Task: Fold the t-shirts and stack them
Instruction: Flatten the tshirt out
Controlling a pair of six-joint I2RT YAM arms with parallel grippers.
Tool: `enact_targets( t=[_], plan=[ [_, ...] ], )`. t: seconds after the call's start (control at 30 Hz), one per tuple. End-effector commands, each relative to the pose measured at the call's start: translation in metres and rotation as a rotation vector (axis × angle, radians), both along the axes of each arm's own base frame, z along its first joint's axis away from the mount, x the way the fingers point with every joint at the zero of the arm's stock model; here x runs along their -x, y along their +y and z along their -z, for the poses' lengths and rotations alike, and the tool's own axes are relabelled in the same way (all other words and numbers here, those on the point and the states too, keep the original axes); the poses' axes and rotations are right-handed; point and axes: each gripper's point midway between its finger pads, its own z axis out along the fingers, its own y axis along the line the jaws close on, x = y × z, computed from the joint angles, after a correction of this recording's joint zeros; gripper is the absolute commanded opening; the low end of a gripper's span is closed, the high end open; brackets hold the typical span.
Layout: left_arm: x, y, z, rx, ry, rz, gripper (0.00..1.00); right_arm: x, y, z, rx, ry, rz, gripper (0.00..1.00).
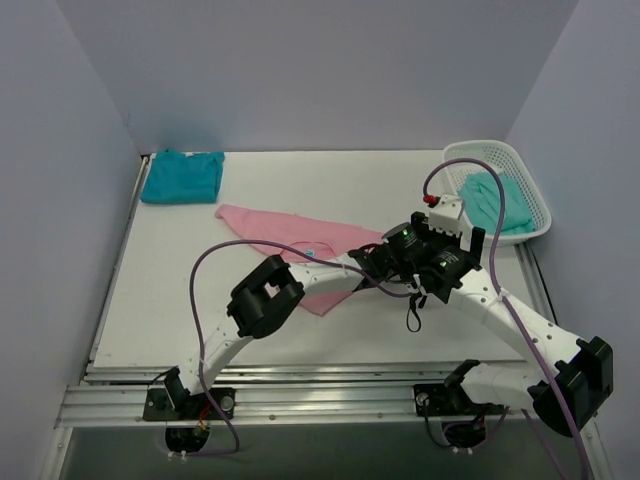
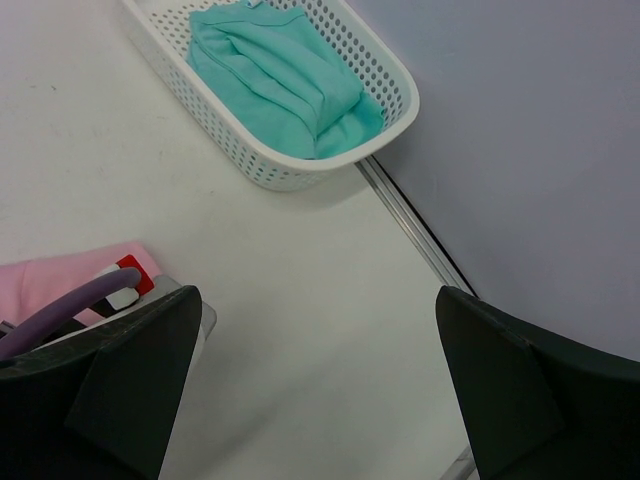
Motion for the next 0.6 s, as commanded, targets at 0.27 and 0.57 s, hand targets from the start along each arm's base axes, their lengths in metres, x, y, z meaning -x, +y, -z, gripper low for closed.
enact_targets(
  t=[0.27,0.57],
  plan=[
    [0.048,-0.058,-0.166,0.286,-0.177,0.121,0.39,-0.033,0.048,0.021,-0.223,-0.080,-0.068,1.00],
    [0.038,-0.050,-0.190,0.370,-0.217,0.074,0.05,-0.033,0.048,0.022,-0.222,-0.079,-0.070,1.00]
  ],
)
